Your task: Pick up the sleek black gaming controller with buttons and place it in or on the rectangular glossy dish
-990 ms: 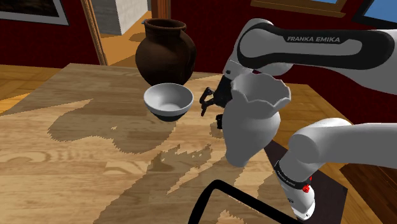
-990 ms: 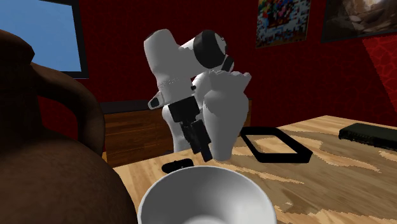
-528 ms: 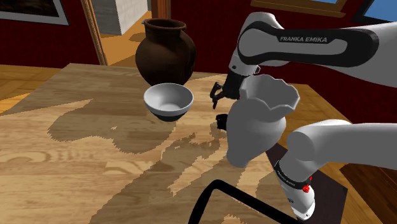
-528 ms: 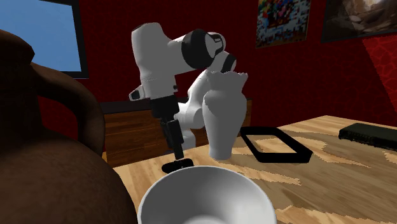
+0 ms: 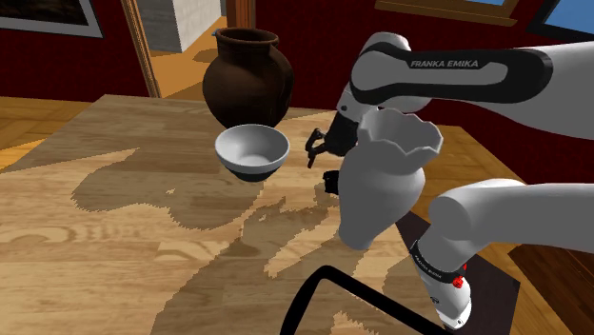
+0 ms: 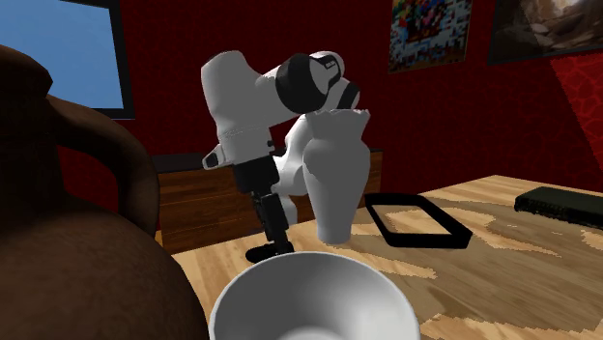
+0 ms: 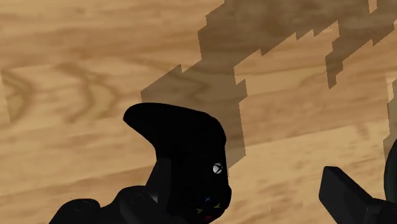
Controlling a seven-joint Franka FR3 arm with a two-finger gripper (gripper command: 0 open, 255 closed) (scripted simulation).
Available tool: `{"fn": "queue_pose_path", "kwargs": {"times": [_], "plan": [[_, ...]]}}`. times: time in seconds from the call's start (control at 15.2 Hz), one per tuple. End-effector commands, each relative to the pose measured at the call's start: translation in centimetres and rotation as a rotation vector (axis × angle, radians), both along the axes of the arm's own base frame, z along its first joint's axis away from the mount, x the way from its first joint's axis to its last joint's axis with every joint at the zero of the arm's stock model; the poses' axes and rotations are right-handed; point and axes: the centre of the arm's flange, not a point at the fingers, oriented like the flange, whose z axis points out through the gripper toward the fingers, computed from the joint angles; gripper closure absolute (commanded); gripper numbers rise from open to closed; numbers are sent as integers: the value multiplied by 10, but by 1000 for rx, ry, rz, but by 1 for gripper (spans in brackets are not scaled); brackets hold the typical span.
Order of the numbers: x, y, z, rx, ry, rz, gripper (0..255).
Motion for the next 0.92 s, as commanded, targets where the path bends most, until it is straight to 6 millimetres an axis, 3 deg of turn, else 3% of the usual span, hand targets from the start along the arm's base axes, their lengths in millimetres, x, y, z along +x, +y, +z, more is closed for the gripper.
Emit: {"fn": "queue_pose_path", "kwargs": {"times": [0.0, 0.33, 0.4, 0.86], "plan": [[-5, -7, -13, -115, 38, 43, 0], [-5, -7, -13, -115, 38, 43, 0], [-8, -2, -7, -116, 37, 41, 255], [-2, -5, -2, -116, 38, 41, 255]]}}
